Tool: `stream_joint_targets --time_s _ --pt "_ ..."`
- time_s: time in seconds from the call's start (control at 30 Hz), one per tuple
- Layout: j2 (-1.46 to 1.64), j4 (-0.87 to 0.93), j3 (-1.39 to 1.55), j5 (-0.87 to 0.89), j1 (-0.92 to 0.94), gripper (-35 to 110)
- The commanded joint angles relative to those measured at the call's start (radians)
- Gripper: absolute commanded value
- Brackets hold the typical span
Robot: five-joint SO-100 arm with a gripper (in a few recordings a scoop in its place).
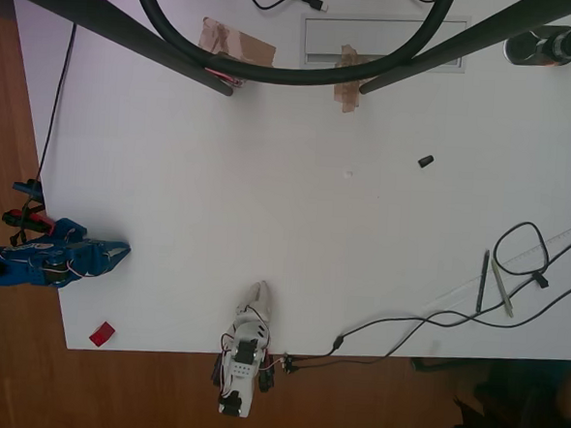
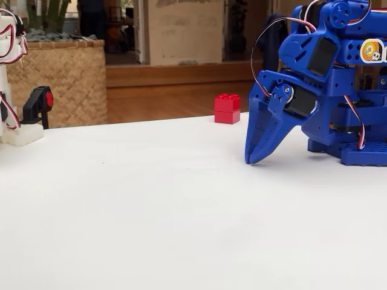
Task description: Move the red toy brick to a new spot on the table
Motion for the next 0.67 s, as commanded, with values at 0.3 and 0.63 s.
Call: stream_joint_targets --time_s 0.3,0.63 --pt "0.055 0.015 0.034 0.130 0.043 1" --pt "0.055 0.015 0.034 0.133 0.044 1"
